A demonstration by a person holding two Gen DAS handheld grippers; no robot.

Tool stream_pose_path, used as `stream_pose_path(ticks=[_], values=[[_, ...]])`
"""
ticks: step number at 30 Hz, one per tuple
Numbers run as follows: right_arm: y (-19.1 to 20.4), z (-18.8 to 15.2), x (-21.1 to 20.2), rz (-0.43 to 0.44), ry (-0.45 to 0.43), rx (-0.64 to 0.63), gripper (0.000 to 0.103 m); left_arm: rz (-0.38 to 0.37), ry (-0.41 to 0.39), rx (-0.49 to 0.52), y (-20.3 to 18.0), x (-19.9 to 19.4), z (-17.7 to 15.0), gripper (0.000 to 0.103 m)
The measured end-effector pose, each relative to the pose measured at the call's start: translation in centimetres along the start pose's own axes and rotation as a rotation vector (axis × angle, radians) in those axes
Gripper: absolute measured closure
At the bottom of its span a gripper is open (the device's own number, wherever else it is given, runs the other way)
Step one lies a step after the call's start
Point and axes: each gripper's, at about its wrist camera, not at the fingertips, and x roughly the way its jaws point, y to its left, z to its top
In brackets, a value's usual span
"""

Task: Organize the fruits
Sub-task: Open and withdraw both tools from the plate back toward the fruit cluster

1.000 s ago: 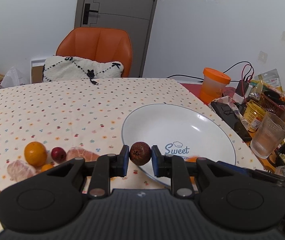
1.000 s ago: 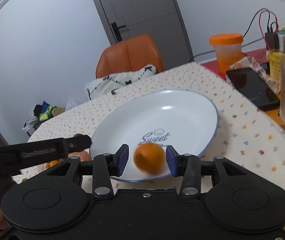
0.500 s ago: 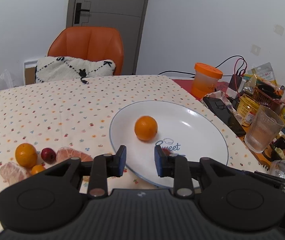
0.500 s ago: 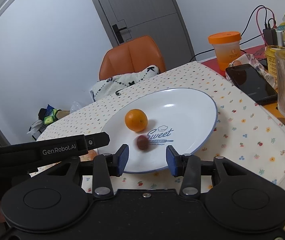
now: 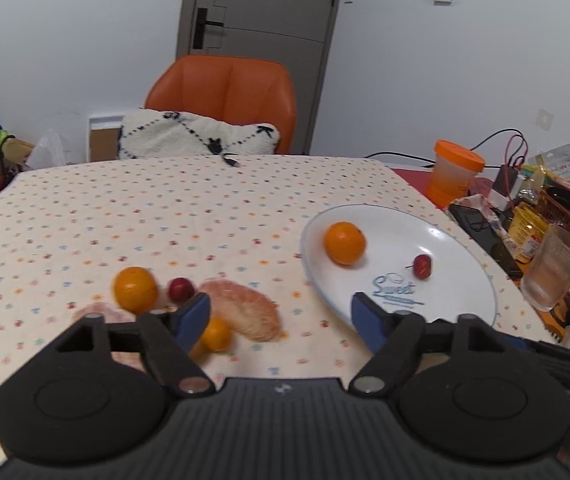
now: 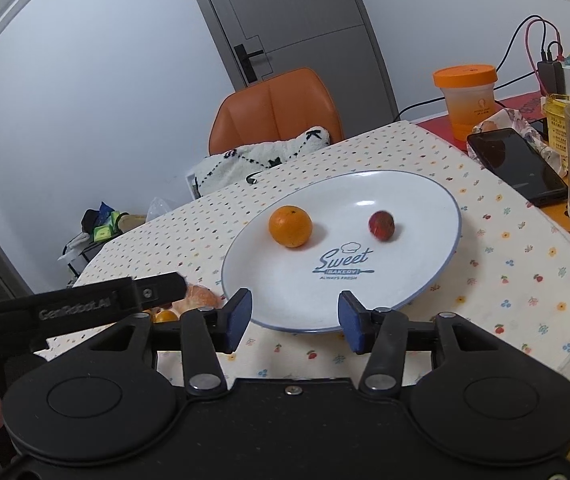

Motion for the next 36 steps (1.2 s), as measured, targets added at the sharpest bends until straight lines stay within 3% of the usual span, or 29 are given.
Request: stream_pose_path(ticks=[7,17,36], values=[[1.1,-0.3,-0.3,-0.008,-0.007,-0.007,0.041,0.024,0.010,-0.013,2.5,-1.4,-0.6,0.018],[3.3,-0.8,-1.0,0.024,-0.040,-0.027,0.002,0.061,0.002,-0.009,5.6,-4.4,-1.6,0.012],[7.8,-1.9,-0.4,0.056,-0.031,-0.116,0.000,0.139,0.010,-0.064,11.0,-6.4,-3.5,0.012]])
